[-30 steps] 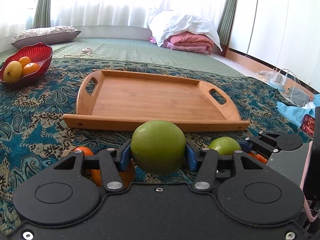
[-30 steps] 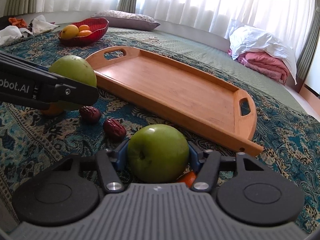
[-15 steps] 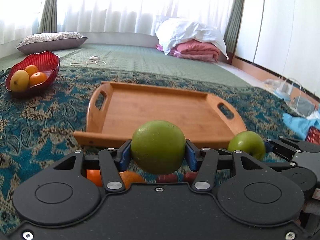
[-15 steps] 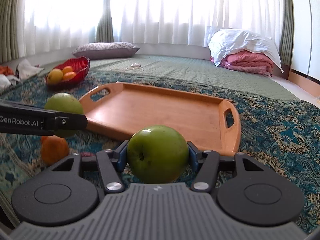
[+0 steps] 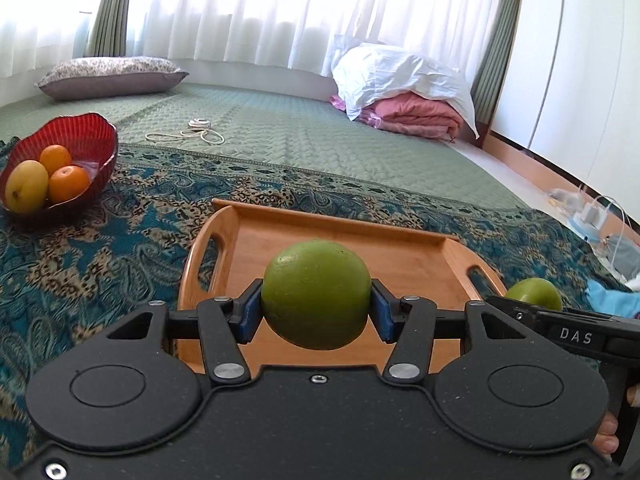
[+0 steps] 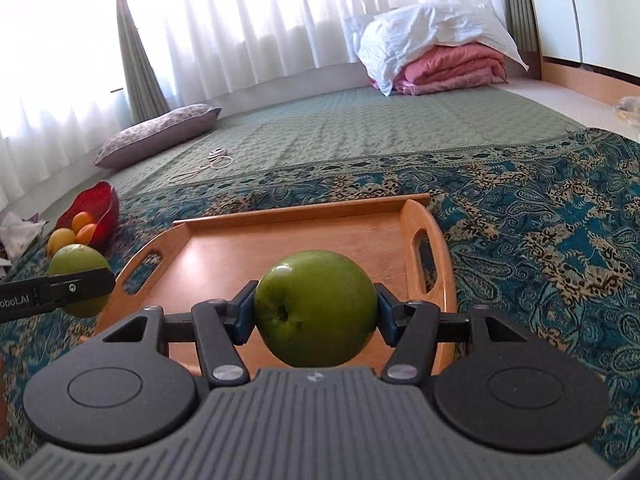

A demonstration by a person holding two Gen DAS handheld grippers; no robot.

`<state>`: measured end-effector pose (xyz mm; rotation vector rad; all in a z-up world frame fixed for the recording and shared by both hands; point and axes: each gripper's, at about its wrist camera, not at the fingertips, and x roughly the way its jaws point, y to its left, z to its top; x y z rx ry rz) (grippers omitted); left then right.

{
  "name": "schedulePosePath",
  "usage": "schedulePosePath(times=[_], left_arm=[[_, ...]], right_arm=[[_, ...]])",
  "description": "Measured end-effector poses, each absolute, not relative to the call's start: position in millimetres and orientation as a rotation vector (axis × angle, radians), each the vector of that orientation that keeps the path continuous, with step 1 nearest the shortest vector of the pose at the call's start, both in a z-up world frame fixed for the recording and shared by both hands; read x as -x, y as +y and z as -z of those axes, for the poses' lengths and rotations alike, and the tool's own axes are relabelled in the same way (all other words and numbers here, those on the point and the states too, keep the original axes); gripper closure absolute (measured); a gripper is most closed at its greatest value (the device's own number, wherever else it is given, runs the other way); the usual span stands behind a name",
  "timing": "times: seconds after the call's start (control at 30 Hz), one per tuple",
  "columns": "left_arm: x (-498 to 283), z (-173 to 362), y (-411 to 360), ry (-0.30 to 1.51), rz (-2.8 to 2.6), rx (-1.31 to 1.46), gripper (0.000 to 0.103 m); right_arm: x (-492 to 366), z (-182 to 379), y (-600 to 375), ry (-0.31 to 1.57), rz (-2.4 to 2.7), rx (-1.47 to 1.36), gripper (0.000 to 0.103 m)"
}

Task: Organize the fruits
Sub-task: 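Carry the left tool's apple over the wooden tray while the right tool carries its apple there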

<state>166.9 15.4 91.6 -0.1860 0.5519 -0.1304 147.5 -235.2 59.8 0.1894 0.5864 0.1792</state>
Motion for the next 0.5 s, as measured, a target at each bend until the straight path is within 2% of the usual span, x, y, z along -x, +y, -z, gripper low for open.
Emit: schedulePosePath(times=[0.5], left_arm=[[-255.5, -59.0, 16.9, 0.680, 0.102, 0.196, 0.052]], right_arm=[[-214.5, -38.3, -229.5, 0.714, -0.129, -0.184, 0.041]])
